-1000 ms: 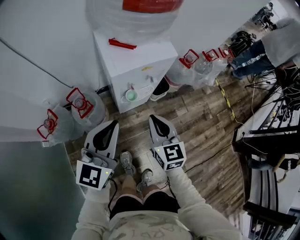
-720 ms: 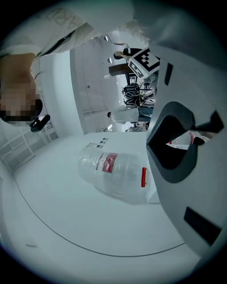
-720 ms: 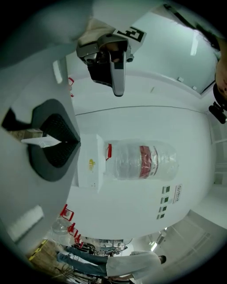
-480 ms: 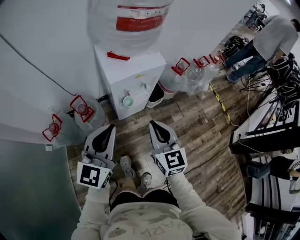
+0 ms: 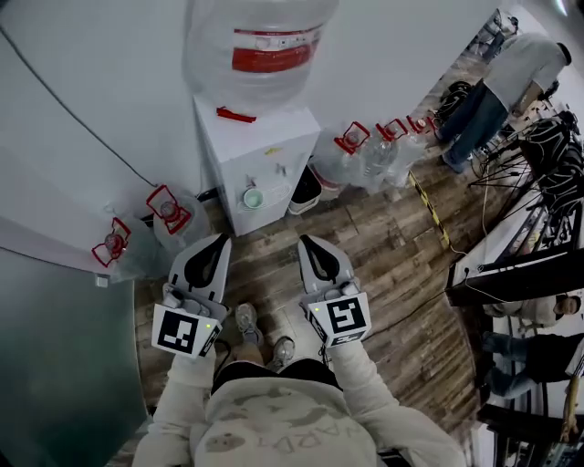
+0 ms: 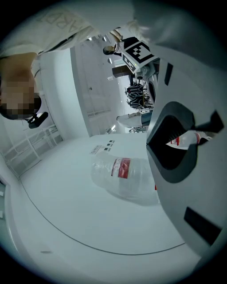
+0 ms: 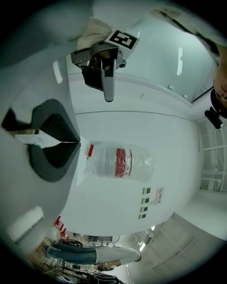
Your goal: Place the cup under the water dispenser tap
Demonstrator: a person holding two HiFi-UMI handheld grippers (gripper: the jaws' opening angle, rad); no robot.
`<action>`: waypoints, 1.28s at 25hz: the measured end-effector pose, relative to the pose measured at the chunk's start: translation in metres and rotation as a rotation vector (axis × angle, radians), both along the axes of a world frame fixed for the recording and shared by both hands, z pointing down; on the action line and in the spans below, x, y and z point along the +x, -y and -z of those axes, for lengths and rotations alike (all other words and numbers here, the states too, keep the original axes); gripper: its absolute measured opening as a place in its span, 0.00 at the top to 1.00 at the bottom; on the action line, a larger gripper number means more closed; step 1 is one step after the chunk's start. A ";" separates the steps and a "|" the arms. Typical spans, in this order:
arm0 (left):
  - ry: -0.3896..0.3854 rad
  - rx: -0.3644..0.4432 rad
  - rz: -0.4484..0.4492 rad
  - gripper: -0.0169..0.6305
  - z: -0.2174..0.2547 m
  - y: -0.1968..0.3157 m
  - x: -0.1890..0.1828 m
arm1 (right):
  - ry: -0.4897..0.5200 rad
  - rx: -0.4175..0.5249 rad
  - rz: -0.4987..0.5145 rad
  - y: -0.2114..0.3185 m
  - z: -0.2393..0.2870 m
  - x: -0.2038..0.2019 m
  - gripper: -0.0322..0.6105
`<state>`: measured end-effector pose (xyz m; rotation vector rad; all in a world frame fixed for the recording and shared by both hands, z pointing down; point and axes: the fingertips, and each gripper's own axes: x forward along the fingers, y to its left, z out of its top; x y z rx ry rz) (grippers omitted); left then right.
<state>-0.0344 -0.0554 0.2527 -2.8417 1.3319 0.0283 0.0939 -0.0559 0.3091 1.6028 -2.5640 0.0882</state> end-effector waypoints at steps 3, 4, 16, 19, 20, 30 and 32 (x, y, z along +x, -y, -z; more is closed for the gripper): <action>-0.003 0.020 0.007 0.96 0.014 -0.008 0.000 | 0.006 0.020 0.001 -0.010 0.015 0.003 0.94; -0.005 0.026 0.008 0.96 0.019 -0.012 0.000 | 0.005 0.028 0.003 -0.014 0.021 0.003 0.94; -0.016 0.069 0.011 0.97 0.043 -0.047 0.012 | 0.010 0.091 0.009 -0.049 0.058 0.014 0.94; -0.019 0.082 0.014 0.96 0.050 -0.054 0.013 | 0.020 0.102 0.008 -0.056 0.065 0.016 0.94; -0.020 0.086 0.014 0.97 0.051 -0.055 0.013 | 0.022 0.105 0.009 -0.057 0.067 0.016 0.94; -0.033 0.099 0.012 0.96 0.060 -0.071 0.025 | 0.015 0.127 0.024 -0.074 0.079 0.023 0.94; -0.035 0.100 0.013 0.96 0.062 -0.075 0.027 | 0.012 0.129 0.029 -0.078 0.081 0.024 0.94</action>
